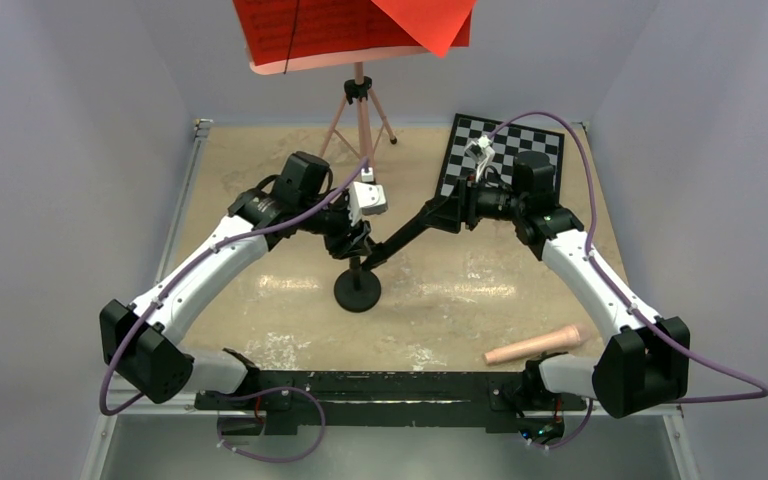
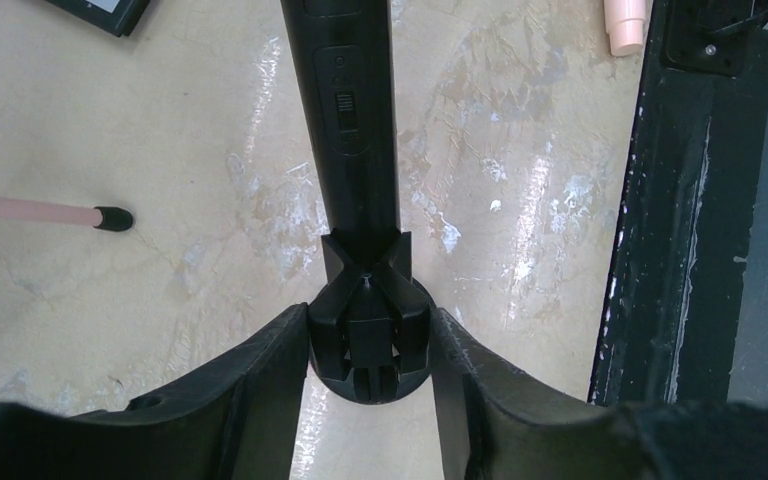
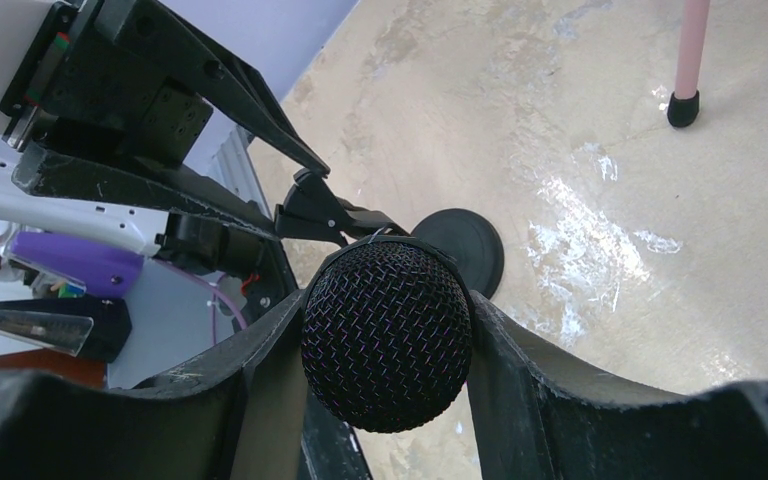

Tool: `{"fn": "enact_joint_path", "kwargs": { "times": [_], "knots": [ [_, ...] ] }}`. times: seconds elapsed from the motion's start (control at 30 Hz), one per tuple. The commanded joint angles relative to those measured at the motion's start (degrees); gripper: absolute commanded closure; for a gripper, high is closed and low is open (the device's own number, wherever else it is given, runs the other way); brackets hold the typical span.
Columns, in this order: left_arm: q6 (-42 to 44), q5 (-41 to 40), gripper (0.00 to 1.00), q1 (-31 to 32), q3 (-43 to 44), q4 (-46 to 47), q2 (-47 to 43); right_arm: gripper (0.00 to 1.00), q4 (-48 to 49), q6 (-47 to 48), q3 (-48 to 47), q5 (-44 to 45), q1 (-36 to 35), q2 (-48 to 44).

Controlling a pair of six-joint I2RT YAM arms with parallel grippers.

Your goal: Pack up the instrument practice props

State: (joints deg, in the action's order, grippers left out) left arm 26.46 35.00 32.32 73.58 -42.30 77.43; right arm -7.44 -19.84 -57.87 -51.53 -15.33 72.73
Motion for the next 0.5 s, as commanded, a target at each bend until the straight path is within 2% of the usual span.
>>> {"fn": "enact_joint_path", "kwargs": {
  "times": [0.0,0.13,0.23,0.3,0.47],
  "knots": [
    [-1.6,0.2,0.46,0.3,-0.9,-1.1,2.4,0.67,-0.5,0.8,-2.8,0.9,0.0,-0.9],
    [-1.8,0.0,0.39,0.3,0.0,-1.4,3.9,0.67,-0.5,0.8,-2.9,0.8,0.0,-0.9],
    [-2.0,0.2,0.39,0.3,0.1,-1.4,4.4,0.67,-0.6,0.8,-3.0,0.9,0.0,-0.8],
    [-1.8,0.9,0.43,0.4,0.2,-1.4,4.3,0.67,-0.5,0.8,-3.1,0.9,0.0,-0.7],
    [-2.4,2.9,0.62,0.4,0.7,-1.6,4.6,0.68,-0.6,0.8,-2.9,1.0,0.0,-0.7]
  ]
}}
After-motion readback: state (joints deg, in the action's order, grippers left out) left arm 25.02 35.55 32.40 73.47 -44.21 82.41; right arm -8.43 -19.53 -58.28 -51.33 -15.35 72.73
